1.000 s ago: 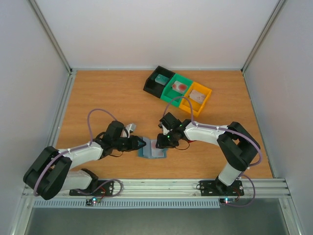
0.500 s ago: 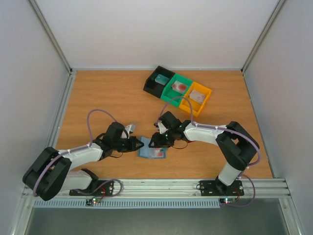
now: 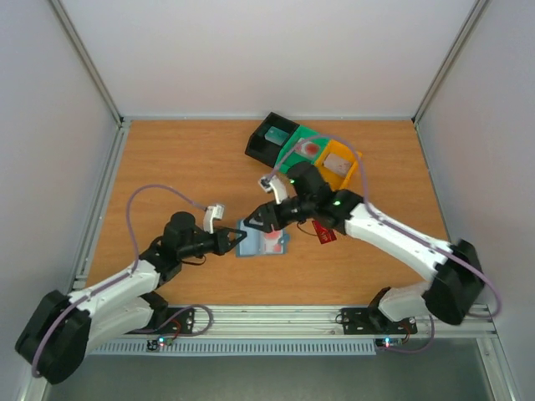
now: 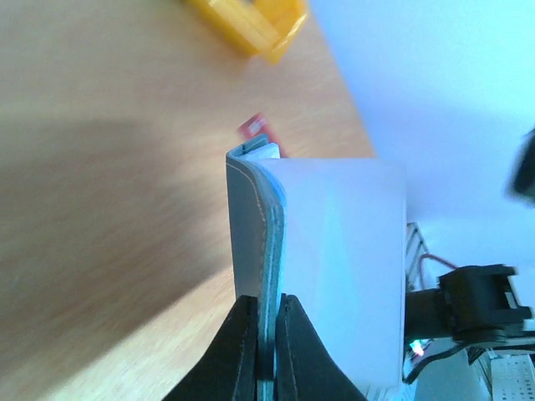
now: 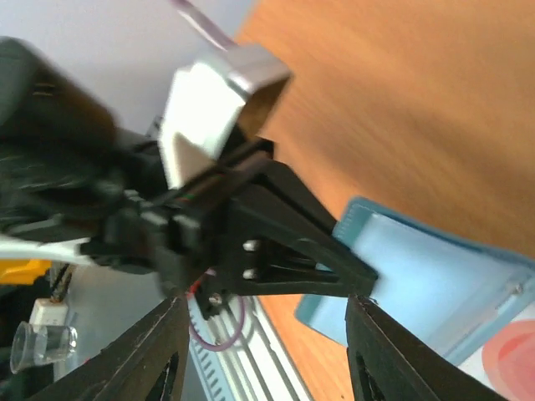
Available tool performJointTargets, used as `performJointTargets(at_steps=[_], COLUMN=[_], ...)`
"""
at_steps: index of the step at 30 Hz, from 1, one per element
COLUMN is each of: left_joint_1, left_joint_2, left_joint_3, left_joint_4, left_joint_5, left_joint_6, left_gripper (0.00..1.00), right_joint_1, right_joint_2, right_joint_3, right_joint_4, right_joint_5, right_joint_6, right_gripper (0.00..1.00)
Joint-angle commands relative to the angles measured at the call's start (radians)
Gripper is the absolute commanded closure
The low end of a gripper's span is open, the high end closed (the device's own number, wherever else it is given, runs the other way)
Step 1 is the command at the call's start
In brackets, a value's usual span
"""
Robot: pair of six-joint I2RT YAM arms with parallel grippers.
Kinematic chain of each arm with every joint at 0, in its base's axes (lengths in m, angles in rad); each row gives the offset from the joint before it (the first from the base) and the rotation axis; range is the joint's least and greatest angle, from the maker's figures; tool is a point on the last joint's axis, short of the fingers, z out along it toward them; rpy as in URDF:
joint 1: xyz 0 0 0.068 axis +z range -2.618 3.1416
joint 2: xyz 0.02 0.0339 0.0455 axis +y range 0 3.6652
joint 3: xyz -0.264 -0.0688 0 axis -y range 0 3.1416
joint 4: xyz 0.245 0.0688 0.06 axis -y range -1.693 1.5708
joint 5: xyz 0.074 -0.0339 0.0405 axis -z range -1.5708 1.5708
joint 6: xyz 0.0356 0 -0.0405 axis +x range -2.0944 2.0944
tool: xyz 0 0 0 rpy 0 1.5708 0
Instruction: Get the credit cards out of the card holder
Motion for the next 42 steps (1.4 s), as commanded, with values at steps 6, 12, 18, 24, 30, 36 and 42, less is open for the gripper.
performJointTargets(at_steps=[6, 12, 18, 24, 30, 36, 42], left_joint_1=[0.002, 0.007, 0.014, 0.014, 0.015, 0.014, 0.014], left_joint_2=[-0.225, -0.306, -0.343, -0.345, -0.343, -0.343, -0.347], left_joint_3=[0.029, 0.055, 0.068, 0.072, 0.081, 0.082, 0.082], left_joint_4=[0.303, 0.352, 0.361, 0.36, 0.364, 0.367, 0.367], left_joint_5=[0.106, 0.15, 0.165, 0.17, 0.187, 0.195, 0.196], left_joint_6=[0.102, 0.133, 0.166, 0.17, 0.177, 0.179, 0.179], left_gripper=[1.0, 1.0, 1.0, 1.0, 1.0, 1.0, 1.0], right_joint_1=[-0.248, -0.286, -0.286, -0.286, -0.286, -0.286, -0.267], right_joint_2=[-0.368, -0.438, -0.453, -0.417, -0.388, -0.353, -0.336], right_joint_3=[0.1, 0.078, 0.068, 0.064, 0.063, 0.058, 0.023], right_joint_4=[-0.381, -0.487, -0.516, -0.484, -0.439, -0.399, -0.328], right_joint_5=[0.158, 0.066, 0.006, -0.093, -0.088, -0.097, -0.146], right_joint_6=[-0.255, -0.409, -0.475, -0.474, -0.466, -0.443, -0.413], right_gripper=[0.36, 0.22, 0.25, 0.3, 0.39, 0.51, 0.48])
